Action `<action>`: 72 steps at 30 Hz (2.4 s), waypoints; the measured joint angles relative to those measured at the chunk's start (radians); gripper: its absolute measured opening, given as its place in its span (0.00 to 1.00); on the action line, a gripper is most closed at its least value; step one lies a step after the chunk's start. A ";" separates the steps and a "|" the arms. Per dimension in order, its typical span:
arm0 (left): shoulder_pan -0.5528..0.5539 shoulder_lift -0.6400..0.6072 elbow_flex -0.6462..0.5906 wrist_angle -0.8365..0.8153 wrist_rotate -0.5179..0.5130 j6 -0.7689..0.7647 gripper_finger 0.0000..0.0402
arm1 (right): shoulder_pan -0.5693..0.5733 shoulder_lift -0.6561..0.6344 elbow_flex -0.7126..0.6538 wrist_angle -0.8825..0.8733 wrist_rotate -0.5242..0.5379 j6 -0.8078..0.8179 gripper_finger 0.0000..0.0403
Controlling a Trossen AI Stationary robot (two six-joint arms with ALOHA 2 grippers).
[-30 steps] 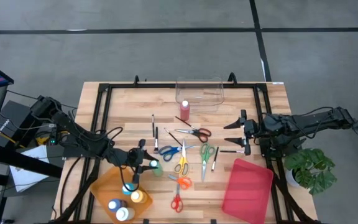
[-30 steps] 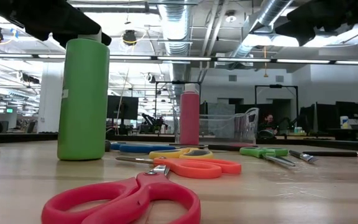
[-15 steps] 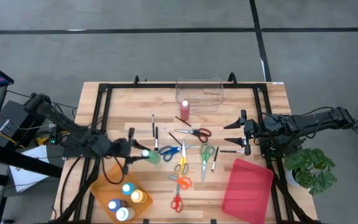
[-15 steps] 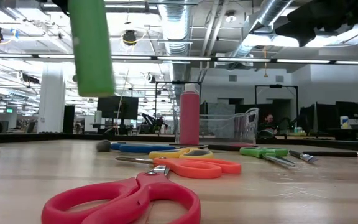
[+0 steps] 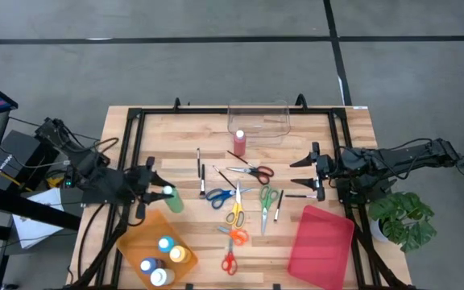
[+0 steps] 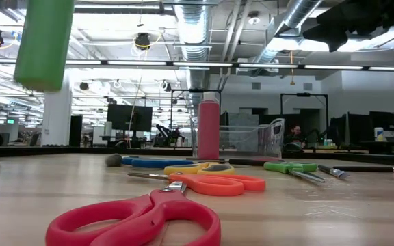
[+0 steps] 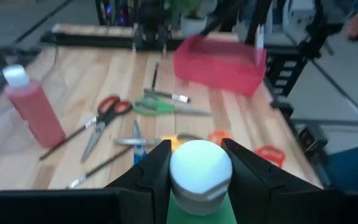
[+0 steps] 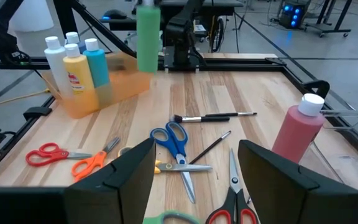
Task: Pick & Place Paint Supplies
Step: Put the green paint bottle into the orange bin
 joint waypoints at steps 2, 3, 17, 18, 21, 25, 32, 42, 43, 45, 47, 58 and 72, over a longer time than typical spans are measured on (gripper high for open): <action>-0.023 0.000 0.037 -0.033 -0.006 -0.001 0.29 | 0.000 0.000 0.000 -0.001 0.000 0.010 0.56; -0.035 0.000 0.048 -0.044 -0.007 -0.001 0.29 | 0.000 0.000 0.000 -0.001 0.000 0.012 0.56; -0.274 0.002 0.084 -0.263 -0.022 -0.319 0.29 | 0.000 0.000 0.000 -0.022 0.000 0.034 0.56; -0.292 0.002 0.084 -0.266 -0.037 -0.330 0.29 | 0.000 0.000 0.000 -0.022 0.000 0.040 0.56; -0.350 0.002 0.084 -0.269 -0.066 -0.363 0.29 | 0.000 0.000 0.000 -0.022 0.000 0.056 0.56; -0.435 0.019 0.084 -0.268 -0.073 -0.432 0.29 | 0.000 0.000 0.000 -0.028 0.000 0.066 0.56; -0.617 0.096 0.083 -0.272 -0.185 -0.466 0.29 | 0.000 0.000 0.000 -0.029 0.000 0.066 0.56; -0.867 0.197 0.083 -0.290 -0.496 -0.499 0.30 | -0.001 0.000 0.000 -0.029 0.008 0.092 0.56; -0.880 0.206 0.083 -0.303 -0.526 -0.517 0.30 | -0.001 0.000 0.000 -0.029 0.008 0.093 0.56; -0.894 0.221 0.083 -0.347 -0.565 -0.574 0.30 | -0.001 0.000 0.000 -0.029 0.008 0.092 0.56; -0.894 0.239 0.083 -0.391 -0.580 -0.633 0.31 | -0.001 0.000 0.000 -0.029 0.008 0.093 0.56; -0.892 0.302 0.078 -0.433 -0.611 -0.723 0.31 | -0.001 0.000 0.000 -0.037 0.008 0.092 0.56; -0.892 0.267 -0.095 -0.361 -0.621 -0.956 0.31 | 0.000 0.000 0.000 -0.037 0.009 0.092 0.56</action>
